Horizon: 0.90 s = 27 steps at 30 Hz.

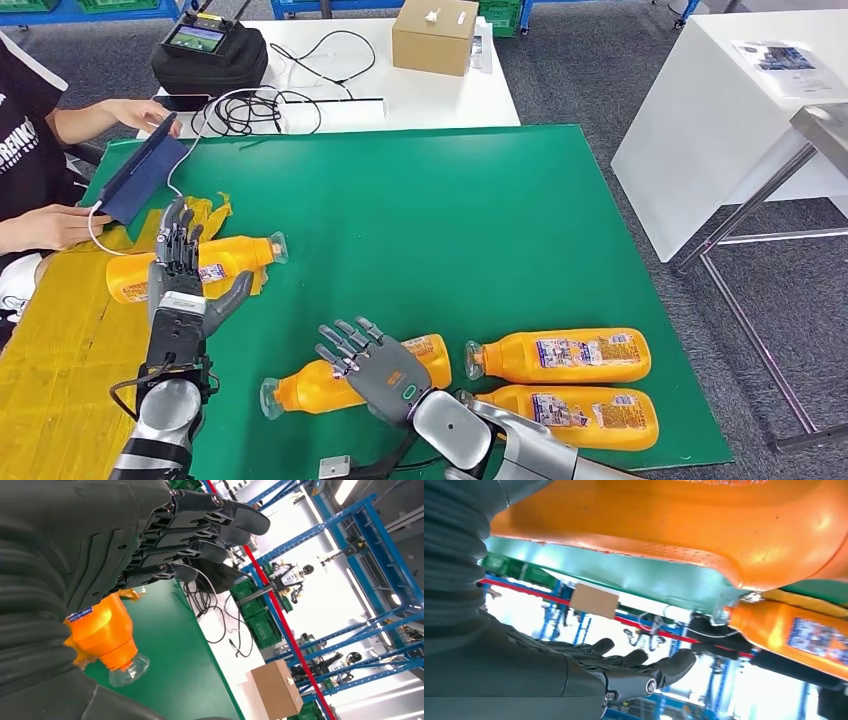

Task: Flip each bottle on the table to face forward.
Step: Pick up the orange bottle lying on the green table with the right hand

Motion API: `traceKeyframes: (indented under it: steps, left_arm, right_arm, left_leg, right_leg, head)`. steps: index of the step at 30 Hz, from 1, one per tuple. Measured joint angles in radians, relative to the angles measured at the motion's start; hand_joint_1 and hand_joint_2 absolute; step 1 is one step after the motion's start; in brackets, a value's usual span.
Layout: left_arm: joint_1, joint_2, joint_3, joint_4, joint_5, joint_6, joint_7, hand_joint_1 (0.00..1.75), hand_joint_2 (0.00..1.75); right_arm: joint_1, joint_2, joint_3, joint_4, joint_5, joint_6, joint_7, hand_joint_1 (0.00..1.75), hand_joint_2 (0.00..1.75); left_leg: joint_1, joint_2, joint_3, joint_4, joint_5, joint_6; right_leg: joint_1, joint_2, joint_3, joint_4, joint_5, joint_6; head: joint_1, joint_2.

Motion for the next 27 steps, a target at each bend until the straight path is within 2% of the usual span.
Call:
traceKeyframes:
  steps: [7,16,19,20,22,24,26,27]
  left_arm:
    - [0.003,-0.012,0.008,-0.005,-0.01,-0.013,0.003,0.0,1.75]
    - [-0.018,-0.026,0.003,-0.001,-0.01,-0.019,0.004,0.0,1.75]
    - [-0.041,-0.029,-0.015,0.015,-0.003,-0.022,0.002,0.0,1.75]
    - [-0.051,-0.031,-0.025,0.023,0.001,-0.022,0.002,0.0,1.75]
    - [-0.066,-0.035,-0.043,0.033,0.007,-0.02,0.002,0.0,1.75]
    - [-0.07,-0.038,-0.054,0.038,0.01,-0.016,0.002,0.0,1.75]
    - [-0.069,-0.039,-0.06,0.039,0.011,-0.009,0.004,0.0,1.75]
    - [-0.065,-0.038,-0.062,0.037,0.01,-0.004,0.006,0.0,1.75]
  right_arm:
    - [0.022,0.042,-0.091,0.076,-0.024,0.049,0.016,0.0,1.75]
    - [0.007,0.085,-0.17,0.219,-0.157,0.096,-0.057,0.0,1.75]
    - [-0.024,0.102,-0.186,0.286,-0.215,0.099,-0.082,0.03,1.75]
    - [-0.038,0.112,-0.192,0.319,-0.229,0.092,-0.086,0.09,1.75]
    - [-0.057,0.134,-0.201,0.376,-0.242,0.071,-0.088,0.7,1.75]
    - [-0.065,0.152,-0.207,0.411,-0.248,0.045,-0.088,1.48,1.75]
    - [-0.064,0.165,-0.218,0.429,-0.261,-0.009,-0.09,1.72,1.75]
    - [-0.058,0.17,-0.228,0.428,-0.27,-0.044,-0.091,1.75,1.75]
  left_leg:
    - [0.0,0.0,0.0,0.0,0.0,0.0]
    - [0.0,0.0,0.001,0.0,0.0,0.0]
    - [0.0,0.001,0.002,0.0,0.0,0.0]
    - [0.0,0.001,0.002,0.0,0.0,0.0]
    - [0.0,0.001,0.004,0.0,0.0,0.001]
    - [0.0,0.001,0.005,0.0,0.001,0.001]
    - [0.0,0.001,0.005,0.0,0.001,0.001]
    - [0.0,0.0,0.005,0.0,0.001,0.001]
  right_leg:
    - [0.0,0.0,0.0,0.0,0.0,0.0]
    - [0.0,0.0,0.0,0.0,0.0,0.0]
    - [0.0,0.0,0.0,0.0,0.0,0.0]
    - [0.0,0.001,0.001,0.0,0.001,0.0]
    - [0.0,0.001,0.003,0.0,0.001,0.0]
    - [0.0,0.001,0.004,0.0,0.001,0.0]
    - [0.0,0.0,0.005,0.0,0.001,0.0]
    - [0.0,0.0,0.005,0.0,0.001,0.0]
  head:
    - [0.0,0.0]
    - [0.0,0.0]
    - [0.0,0.0]
    - [0.0,0.0]
    - [0.0,0.0]
    - [0.0,0.0]
    - [0.0,0.0]
    - [0.0,0.0]
